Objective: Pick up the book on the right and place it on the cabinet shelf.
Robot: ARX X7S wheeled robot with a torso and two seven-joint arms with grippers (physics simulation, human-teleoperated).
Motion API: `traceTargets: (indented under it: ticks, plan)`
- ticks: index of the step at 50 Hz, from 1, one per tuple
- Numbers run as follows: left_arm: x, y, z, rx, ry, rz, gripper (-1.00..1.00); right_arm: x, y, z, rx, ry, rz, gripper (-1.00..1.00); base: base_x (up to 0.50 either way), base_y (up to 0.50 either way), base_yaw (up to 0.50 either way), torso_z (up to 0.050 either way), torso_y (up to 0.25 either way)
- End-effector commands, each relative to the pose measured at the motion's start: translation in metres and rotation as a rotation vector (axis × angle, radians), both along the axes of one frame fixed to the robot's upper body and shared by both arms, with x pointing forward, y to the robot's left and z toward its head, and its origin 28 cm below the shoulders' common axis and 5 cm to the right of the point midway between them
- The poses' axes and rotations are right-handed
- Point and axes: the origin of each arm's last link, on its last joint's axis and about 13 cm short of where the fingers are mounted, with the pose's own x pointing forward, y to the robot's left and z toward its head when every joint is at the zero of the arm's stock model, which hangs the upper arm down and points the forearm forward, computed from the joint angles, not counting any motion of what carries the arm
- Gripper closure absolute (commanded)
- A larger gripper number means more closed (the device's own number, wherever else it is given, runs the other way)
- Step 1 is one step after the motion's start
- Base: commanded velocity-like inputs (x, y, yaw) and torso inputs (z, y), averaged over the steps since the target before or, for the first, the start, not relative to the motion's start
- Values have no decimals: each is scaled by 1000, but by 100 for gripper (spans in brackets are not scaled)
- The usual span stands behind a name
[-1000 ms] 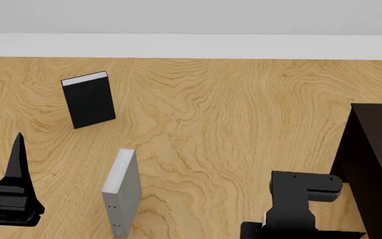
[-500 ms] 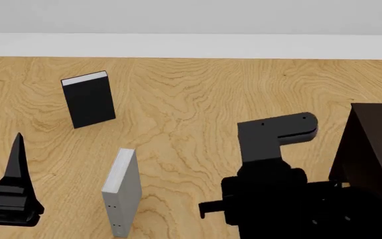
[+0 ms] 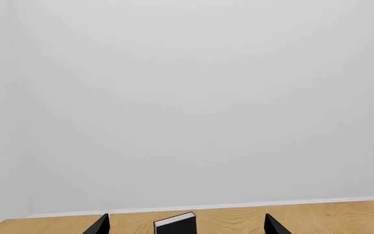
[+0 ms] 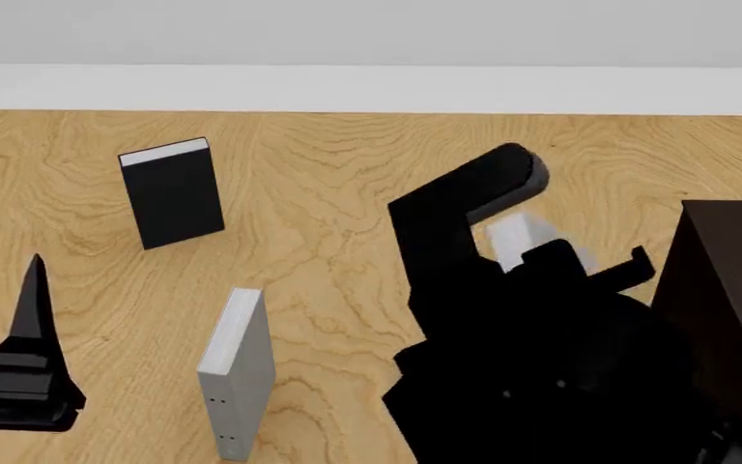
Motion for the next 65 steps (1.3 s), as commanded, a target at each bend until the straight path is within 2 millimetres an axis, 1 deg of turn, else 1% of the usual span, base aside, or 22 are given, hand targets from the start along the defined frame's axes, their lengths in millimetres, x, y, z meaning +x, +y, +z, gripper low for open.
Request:
traceTargets:
  ticks: [1,3,5,12,16,23,28,44,49,52,58,65]
  plan:
    - [12,1,-5,-9,26,9,-100,11,2,-1,-248,-85,-57,100,0,0,0,0,0]
    - [15,0,-8,0,35,13,-100,13,1,-4,-245,-88,-64,100,0,0,0,0,0]
    - [16,0,-10,3,42,14,-100,13,0,-8,-282,-83,-83,100,0,0,0,0,0]
    - [17,1,-10,6,45,19,-100,20,5,-32,-351,-59,-101,100,0,0,0,0,1]
    - [17,1,-10,6,42,21,-100,22,8,-39,-403,-67,-126,100,0,0,0,0,3]
    - [16,2,-9,5,38,24,-100,22,14,-49,-401,-93,-125,100,0,0,0,0,1]
    - [16,2,-9,7,37,24,-100,25,18,-60,-424,-109,-125,100,0,0,0,0,0]
    - [16,1,-9,10,40,20,-100,31,27,-80,-483,-121,-115,100,0,0,0,0,2]
    - [16,1,-9,8,42,21,-100,29,30,-82,-589,-135,-135,100,0,0,0,3,0]
    - [16,1,-9,8,41,18,-100,31,32,-88,-579,-132,-132,100,0,0,0,0,3]
    - [17,1,-11,9,42,17,-100,36,35,-100,-621,-138,-139,100,0,0,0,0,2]
    - [17,0,-11,11,44,17,-100,37,36,-108,-635,-136,-145,100,0,0,0,0,1]
